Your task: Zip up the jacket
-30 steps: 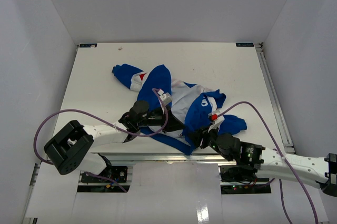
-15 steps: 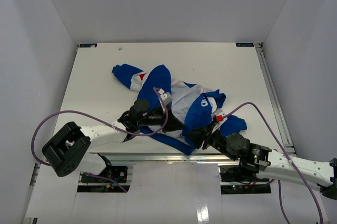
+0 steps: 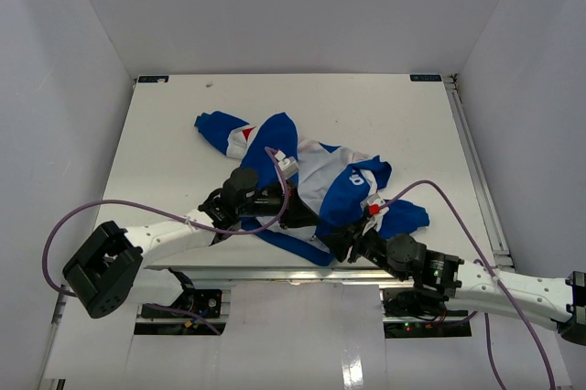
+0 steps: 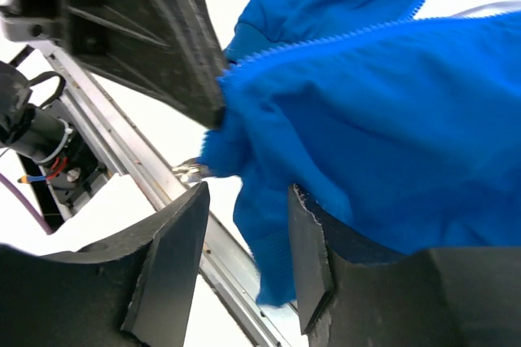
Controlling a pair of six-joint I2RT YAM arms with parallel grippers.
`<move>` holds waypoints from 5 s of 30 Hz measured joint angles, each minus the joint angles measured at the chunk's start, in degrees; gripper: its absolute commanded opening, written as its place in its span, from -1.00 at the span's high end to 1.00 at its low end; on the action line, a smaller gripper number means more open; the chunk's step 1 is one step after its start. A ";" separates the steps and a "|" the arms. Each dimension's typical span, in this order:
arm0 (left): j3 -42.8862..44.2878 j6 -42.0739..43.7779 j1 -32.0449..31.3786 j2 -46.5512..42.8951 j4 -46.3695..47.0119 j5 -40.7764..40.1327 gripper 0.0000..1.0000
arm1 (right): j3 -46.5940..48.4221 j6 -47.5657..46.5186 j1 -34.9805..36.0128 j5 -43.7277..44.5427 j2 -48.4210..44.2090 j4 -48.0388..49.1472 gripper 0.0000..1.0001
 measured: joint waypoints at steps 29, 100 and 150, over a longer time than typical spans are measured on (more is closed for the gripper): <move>-2.23 -10.67 1.08 5.52 19.58 11.23 1.00 | -7.09 -2.03 0.00 -3.65 -7.06 8.48 -0.19; -2.14 -0.79 1.21 3.94 10.24 9.00 0.10 | -8.24 -1.45 0.00 -5.58 -5.16 11.50 0.84; -2.14 -9.52 0.78 8.83 22.75 14.24 1.00 | -8.24 -1.47 0.00 -6.60 -4.84 14.14 0.34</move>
